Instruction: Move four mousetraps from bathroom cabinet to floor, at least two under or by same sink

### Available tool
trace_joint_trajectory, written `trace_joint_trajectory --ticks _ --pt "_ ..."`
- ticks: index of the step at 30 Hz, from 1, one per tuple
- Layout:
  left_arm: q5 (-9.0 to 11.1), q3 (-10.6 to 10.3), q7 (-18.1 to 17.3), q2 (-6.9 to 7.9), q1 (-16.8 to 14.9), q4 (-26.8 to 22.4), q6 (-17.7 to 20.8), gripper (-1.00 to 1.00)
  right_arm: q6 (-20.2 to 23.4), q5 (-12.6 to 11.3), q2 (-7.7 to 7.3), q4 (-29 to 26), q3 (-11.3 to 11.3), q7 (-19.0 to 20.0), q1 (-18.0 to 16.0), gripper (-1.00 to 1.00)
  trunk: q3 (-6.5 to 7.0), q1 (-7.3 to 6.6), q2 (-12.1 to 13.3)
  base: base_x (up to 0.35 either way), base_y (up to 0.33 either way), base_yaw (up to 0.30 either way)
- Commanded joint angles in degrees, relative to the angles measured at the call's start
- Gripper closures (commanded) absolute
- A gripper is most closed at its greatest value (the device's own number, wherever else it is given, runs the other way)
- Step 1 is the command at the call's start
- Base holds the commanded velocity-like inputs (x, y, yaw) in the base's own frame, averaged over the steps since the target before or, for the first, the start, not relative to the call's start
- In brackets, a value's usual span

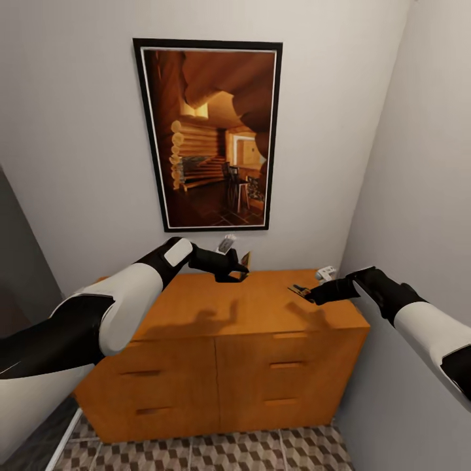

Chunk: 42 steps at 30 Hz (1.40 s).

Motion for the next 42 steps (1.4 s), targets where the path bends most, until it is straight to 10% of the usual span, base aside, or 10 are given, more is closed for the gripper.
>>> trace_joint_trajectory --ticks 1,42 --pt "-0.74 0.01 -0.57 0.01 -0.03 -0.03 0.05 1.00 0.48 -0.65 -0.05 -0.07 0.34 -0.04 -0.08 1.00 -0.09 0.00 -0.07 -0.140 0.282 0.000" --pt "-5.01 -0.01 0.06 -0.07 1.18 0.40 -0.22 1.00 0.31 -0.56 0.03 0.00 0.37 -0.12 0.36 1.00 1.03 0.00 -0.07 -0.206 0.124 0.088"
